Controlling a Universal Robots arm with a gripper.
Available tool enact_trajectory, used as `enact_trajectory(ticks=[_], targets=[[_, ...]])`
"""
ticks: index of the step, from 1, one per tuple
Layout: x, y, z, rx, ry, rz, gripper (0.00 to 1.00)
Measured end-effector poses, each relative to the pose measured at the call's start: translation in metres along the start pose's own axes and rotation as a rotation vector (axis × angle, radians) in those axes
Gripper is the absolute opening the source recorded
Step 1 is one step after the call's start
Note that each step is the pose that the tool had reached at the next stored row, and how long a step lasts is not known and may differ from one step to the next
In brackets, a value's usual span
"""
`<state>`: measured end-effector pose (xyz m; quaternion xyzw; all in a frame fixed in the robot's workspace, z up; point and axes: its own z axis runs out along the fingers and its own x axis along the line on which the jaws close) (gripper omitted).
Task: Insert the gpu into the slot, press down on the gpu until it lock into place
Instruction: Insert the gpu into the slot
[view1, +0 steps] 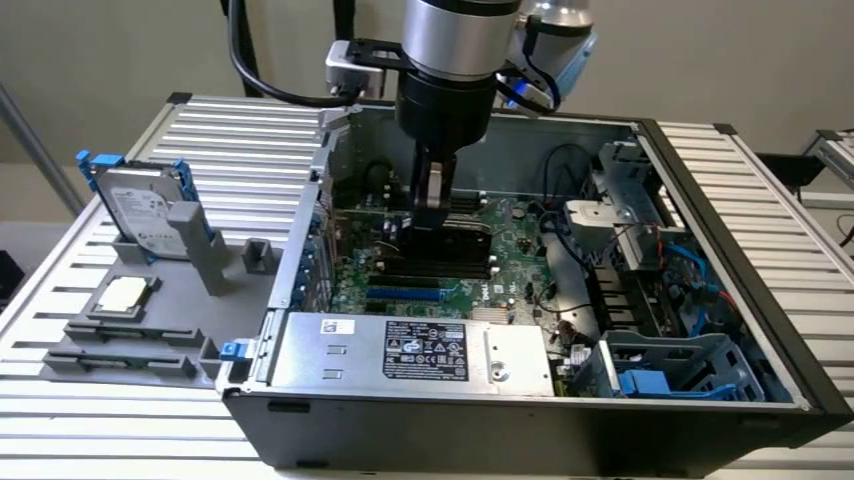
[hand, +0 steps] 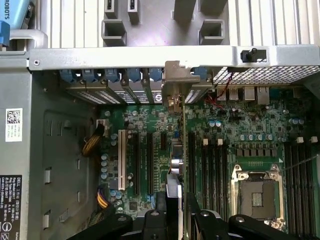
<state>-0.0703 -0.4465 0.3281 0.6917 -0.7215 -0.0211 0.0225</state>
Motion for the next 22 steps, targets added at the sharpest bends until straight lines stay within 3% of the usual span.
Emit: enact_trajectory(ticks=[14, 22], targets=[[0.000, 0.0003, 0.0044, 0.0002, -0.0010, 0.011, 0.26], [0.000, 0.0003, 0.0141, 0.0001, -0.0012, 0.012, 0.26]])
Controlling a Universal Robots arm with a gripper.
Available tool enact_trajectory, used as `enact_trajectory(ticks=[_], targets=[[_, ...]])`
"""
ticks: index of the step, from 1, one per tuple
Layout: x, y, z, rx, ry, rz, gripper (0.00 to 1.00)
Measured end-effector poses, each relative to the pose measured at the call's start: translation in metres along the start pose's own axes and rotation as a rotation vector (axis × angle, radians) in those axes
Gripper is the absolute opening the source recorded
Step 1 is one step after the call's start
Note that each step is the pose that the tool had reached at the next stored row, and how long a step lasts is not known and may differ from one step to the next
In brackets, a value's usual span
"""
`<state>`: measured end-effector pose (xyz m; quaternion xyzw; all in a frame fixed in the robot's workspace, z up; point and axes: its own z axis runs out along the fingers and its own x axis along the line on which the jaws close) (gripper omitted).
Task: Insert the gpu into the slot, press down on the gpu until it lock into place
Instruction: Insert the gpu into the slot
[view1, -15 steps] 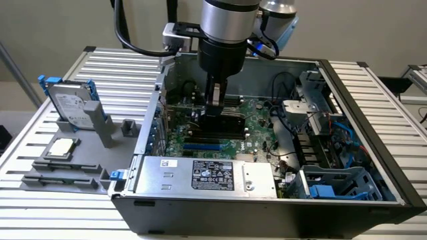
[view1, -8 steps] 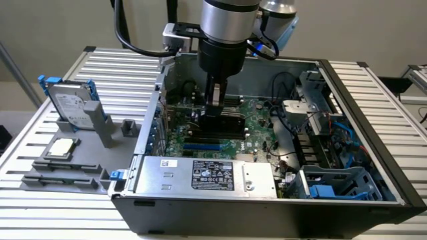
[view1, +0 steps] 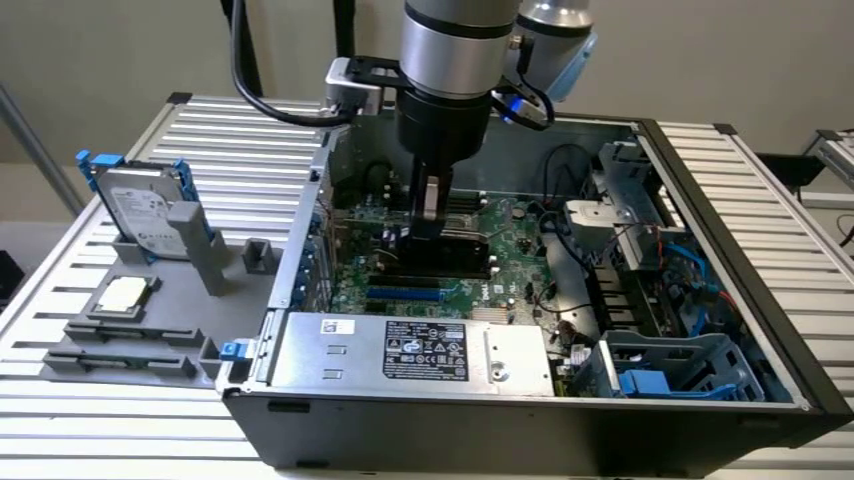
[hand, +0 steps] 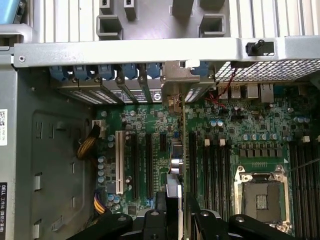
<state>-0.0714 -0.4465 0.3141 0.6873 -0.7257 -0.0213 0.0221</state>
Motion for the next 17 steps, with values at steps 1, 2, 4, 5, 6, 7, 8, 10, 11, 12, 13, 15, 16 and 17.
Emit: enact_trajectory(ticks=[1, 2, 4, 5, 6, 7, 8, 10, 11, 12, 13, 15, 16, 17], targets=[[0.000, 0.0001, 0.0012, 0.0000, 0.0000, 0.000, 0.26], [0.000, 0.0004, 0.0023, 0.0000, -0.0001, 0.000, 0.26], [0.000, 0.0010, 0.0040, 0.0000, -0.0008, 0.000, 0.26], [0.000, 0.0014, 0.0045, -0.0001, -0.0011, 0.000, 0.26], [0.000, 0.0017, 0.0051, -0.0001, -0.0014, 0.000, 0.26], [0.000, 0.0020, 0.0056, -0.0002, -0.0017, 0.000, 0.26], [0.000, 0.0022, 0.0060, -0.0002, -0.0020, 0.000, 0.26], [0.000, 0.0025, 0.0070, -0.0001, -0.0029, 0.000, 0.26], [0.000, 0.0026, 0.0075, -0.0002, -0.0033, 0.001, 0.26], [0.000, 0.0027, 0.0081, -0.0002, -0.0037, 0.002, 0.26], [0.000, 0.0028, 0.0088, -0.0002, -0.0039, 0.003, 0.26], [0.000, 0.0031, 0.0101, -0.0002, -0.0043, 0.005, 0.26], [0.000, 0.0031, 0.0109, -0.0003, -0.0044, 0.007, 0.26], [0.000, 0.0033, 0.0117, -0.0002, -0.0046, 0.009, 0.26]])
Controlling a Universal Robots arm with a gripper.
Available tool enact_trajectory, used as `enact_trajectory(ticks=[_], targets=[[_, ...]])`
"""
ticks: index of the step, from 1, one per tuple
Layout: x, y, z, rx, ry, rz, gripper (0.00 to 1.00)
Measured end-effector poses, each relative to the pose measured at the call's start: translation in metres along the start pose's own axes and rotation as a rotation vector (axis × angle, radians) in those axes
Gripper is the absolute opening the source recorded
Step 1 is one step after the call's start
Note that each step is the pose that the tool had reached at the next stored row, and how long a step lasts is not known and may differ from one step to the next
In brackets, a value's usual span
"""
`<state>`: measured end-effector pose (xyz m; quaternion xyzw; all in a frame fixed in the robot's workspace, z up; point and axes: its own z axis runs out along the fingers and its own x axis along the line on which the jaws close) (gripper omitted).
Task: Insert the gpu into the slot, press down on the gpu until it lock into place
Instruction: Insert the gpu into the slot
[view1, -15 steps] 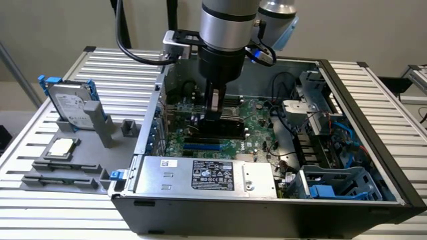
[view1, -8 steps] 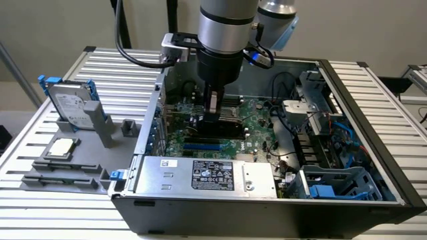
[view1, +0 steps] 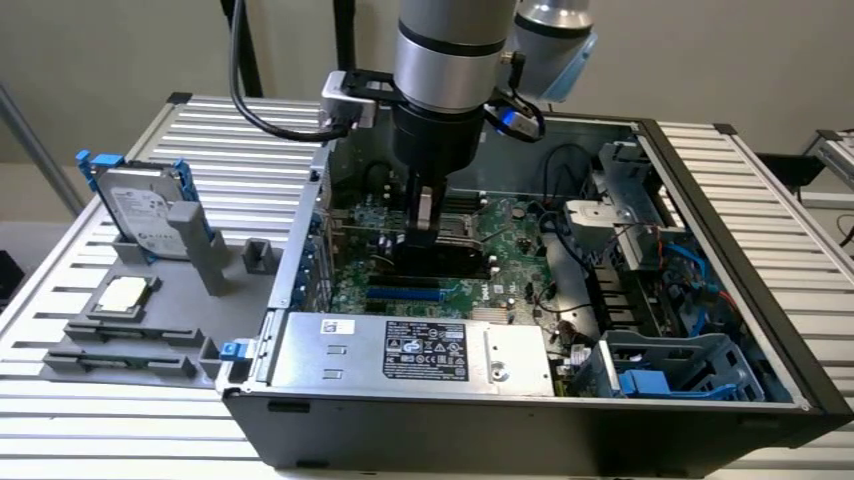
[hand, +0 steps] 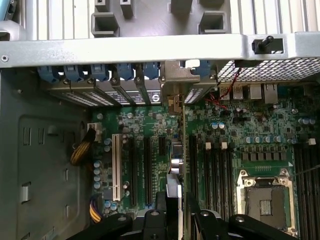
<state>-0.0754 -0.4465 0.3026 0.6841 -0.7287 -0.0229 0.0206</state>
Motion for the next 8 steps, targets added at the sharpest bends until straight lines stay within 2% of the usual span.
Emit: enact_trajectory(ticks=[8], targets=[[0.0001, 0.0012, 0.0059, 0.0000, -0.0004, 0.007, 0.26]])
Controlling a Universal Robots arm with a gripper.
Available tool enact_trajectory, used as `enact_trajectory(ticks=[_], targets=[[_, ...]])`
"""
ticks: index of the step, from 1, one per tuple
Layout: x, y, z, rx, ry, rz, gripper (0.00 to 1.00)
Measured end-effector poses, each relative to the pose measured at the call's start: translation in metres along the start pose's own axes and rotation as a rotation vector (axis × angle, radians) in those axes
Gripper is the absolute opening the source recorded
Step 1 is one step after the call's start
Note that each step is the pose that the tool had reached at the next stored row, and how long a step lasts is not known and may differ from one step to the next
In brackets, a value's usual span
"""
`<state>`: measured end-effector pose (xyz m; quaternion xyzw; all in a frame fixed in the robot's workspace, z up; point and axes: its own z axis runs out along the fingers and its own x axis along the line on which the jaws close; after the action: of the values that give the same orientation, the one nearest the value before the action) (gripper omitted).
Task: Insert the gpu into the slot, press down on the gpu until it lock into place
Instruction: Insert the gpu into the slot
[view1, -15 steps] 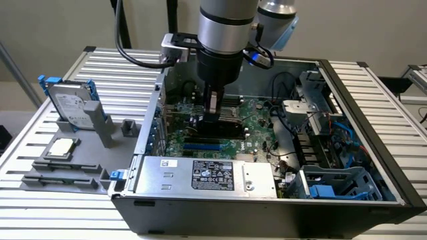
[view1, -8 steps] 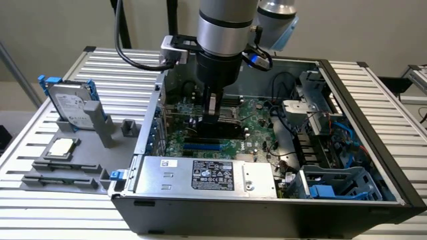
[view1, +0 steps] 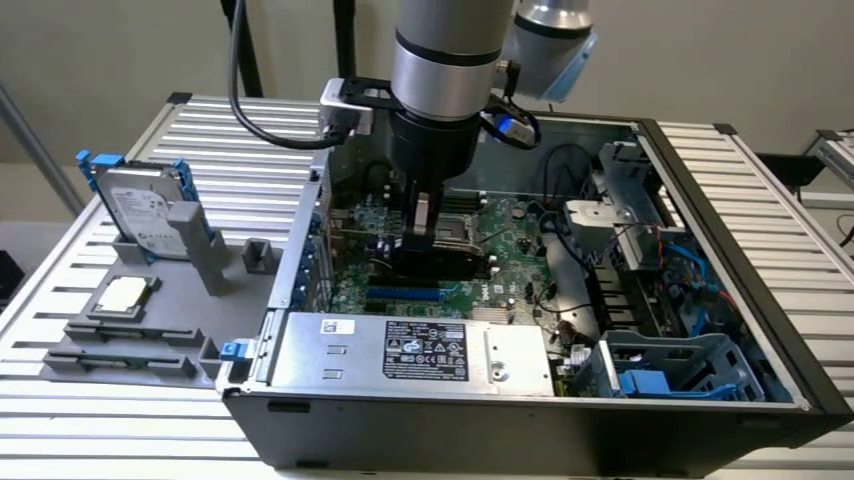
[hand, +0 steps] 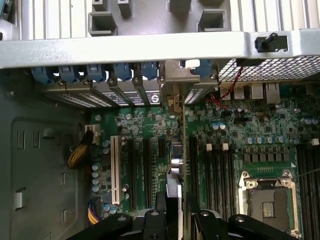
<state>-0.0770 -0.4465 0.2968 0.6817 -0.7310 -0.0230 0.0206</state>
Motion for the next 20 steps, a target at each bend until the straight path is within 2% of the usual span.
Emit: enact_trajectory(ticks=[20], targets=[[0.000, 0.0027, 0.0113, 0.0000, 0.0000, 0.001, 0.26]])
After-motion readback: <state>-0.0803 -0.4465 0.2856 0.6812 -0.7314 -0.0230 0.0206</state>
